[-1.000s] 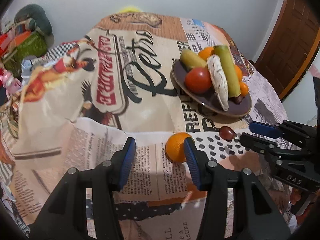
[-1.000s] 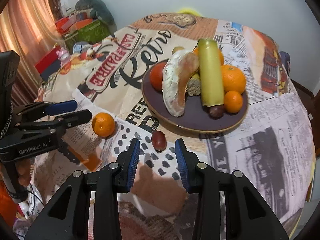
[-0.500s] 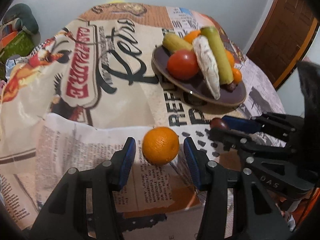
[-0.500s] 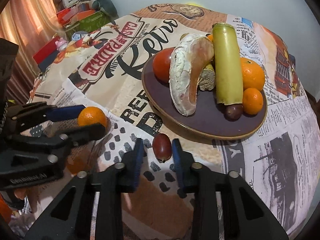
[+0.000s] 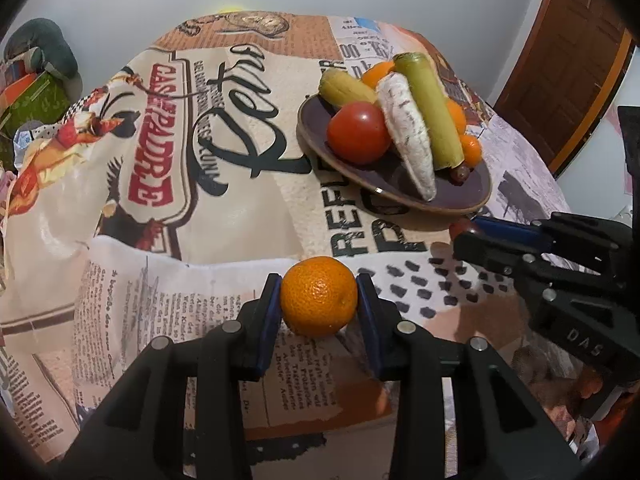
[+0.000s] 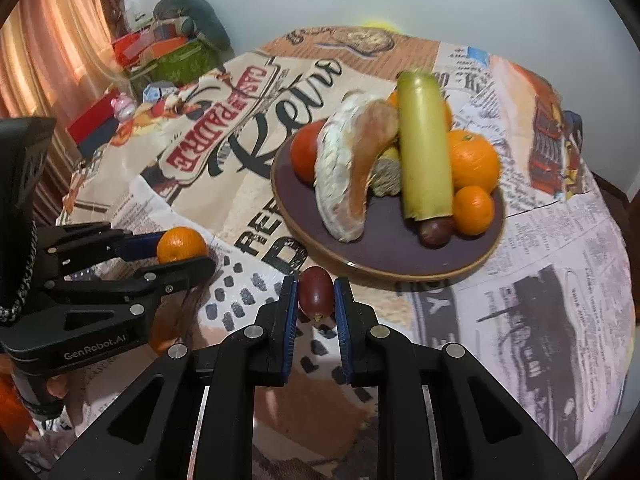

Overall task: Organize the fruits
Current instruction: 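Place the mandarin on the plate with the left tool while the right tool places the date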

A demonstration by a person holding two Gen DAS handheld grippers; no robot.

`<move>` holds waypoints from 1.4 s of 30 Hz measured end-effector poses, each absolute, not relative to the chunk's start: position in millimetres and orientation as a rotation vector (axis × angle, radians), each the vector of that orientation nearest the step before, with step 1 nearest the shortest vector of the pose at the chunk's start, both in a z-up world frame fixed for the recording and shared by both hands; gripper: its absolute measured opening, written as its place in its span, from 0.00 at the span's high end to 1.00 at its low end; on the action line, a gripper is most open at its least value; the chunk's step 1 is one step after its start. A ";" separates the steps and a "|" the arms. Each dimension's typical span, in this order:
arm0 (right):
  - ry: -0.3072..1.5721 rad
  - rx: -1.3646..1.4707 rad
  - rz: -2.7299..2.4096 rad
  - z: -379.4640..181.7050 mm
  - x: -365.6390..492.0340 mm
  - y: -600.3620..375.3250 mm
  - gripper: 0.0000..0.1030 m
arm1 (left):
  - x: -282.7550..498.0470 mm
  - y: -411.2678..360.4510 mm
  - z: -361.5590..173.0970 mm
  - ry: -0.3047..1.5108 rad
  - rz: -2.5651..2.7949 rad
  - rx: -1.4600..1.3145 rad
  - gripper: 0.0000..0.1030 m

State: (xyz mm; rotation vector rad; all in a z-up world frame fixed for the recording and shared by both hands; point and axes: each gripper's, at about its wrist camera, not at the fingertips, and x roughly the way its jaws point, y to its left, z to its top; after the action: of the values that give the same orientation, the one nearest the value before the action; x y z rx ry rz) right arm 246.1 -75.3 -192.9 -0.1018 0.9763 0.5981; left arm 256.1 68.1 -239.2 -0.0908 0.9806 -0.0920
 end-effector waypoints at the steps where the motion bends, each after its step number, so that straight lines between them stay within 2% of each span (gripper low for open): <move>1: 0.969 -0.100 0.594 -190.1 246.7 -77.5 0.84 | 256.3 66.9 -236.3 0.974 -0.093 -0.091 0.65; 15: 0.871 -0.060 0.539 -161.2 260.7 -102.9 0.84 | 278.7 42.5 -190.4 0.857 -0.139 -0.088 0.64; 37: 0.940 -0.058 0.544 -192.0 288.1 -99.2 0.84 | 322.1 38.0 -216.5 0.891 -0.154 -0.112 0.64; 42: 0.949 -0.056 0.545 -194.6 290.2 -97.2 0.83 | 323.1 37.6 -215.0 0.887 -0.155 -0.106 0.60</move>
State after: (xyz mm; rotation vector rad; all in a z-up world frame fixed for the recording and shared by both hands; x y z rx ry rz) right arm 290.2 -97.2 -194.6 -0.0564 0.9490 0.5446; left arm 323.1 37.6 -215.0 -0.1057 0.8867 -0.1549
